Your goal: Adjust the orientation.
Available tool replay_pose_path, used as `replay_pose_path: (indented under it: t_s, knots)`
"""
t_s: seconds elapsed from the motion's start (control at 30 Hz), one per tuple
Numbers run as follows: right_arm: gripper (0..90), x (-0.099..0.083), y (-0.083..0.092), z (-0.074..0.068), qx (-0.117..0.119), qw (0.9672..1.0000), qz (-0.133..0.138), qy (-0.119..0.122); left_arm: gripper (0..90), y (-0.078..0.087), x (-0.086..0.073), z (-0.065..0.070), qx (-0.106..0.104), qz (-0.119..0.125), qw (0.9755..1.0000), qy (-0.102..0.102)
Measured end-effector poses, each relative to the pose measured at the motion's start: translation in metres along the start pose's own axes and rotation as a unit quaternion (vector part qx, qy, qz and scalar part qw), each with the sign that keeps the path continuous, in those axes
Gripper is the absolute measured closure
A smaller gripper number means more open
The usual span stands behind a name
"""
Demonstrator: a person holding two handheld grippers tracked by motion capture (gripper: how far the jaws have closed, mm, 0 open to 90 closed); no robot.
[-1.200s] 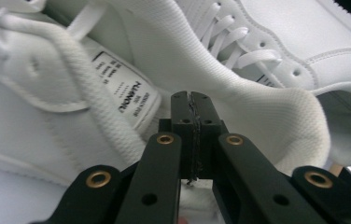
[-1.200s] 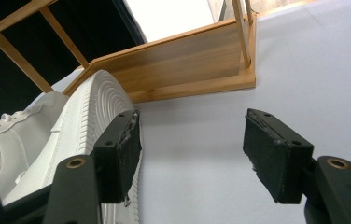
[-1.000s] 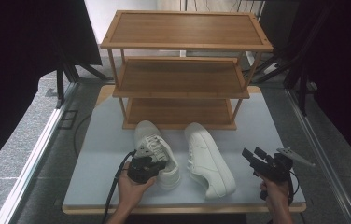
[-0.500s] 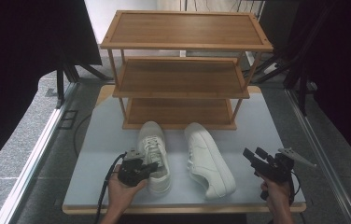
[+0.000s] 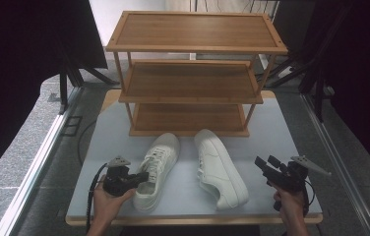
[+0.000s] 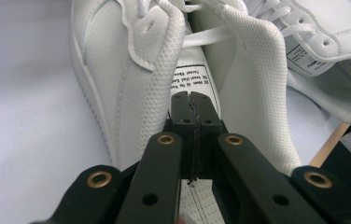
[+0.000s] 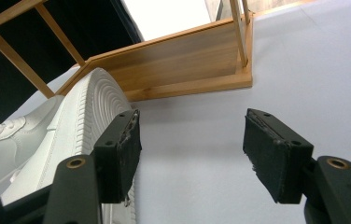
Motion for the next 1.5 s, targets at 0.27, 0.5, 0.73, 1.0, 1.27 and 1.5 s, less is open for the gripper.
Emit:
replay_pose_path:
  t_s: [0.27, 0.5, 0.73, 1.0, 1.27, 1.5]
  knots:
    - [36.5, 0.0, 0.0, 0.001, -0.002, 1.0, 0.001, -0.003, 87.6, 0.004, 0.001, -0.003, -0.019, 0.0, 0.9998, 0.002]
    - [36.5, 0.0, -0.003, -0.002, 0.005, 1.0, -0.001, 0.0, 72.7, 0.013, 0.009, 0.008, -0.023, 0.025, 0.9994, -0.013]
    - [36.5, 0.001, -0.007, -0.006, 0.012, 0.9999, -0.001, 0.003, 62.3, 0.018, 0.034, 0.021, -0.051, 0.069, 0.9957, -0.034]
    - [36.5, 0.002, -0.011, -0.014, 0.023, 0.9994, -0.008, 0.025, 51.2, 0.014, 0.042, 0.016, -0.043, 0.091, 0.9942, -0.036]
    - [37.5, 0.005, -0.006, -0.035, 0.034, 0.9975, -0.008, 0.062, 43.1, 0.021, 0.042, 0.005, -0.044, 0.114, 0.9925, -0.01]
    - [45.3, 0.012, 0.007, -0.069, 0.056, 0.9928, -0.008, 0.106, 41.9, 0.027, 0.041, 0.006, -0.052, 0.123, 0.9911, 0.002]
Point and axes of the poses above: each handheld gripper's, and its own axes: y roughly backward along the jaws, x roughly out of its top, z roughly to its right, the point moved 4 cm from there along -y, roughly forward along the jaws, and after that the axes turned 10 degrees about x, right-handed, at the moved point
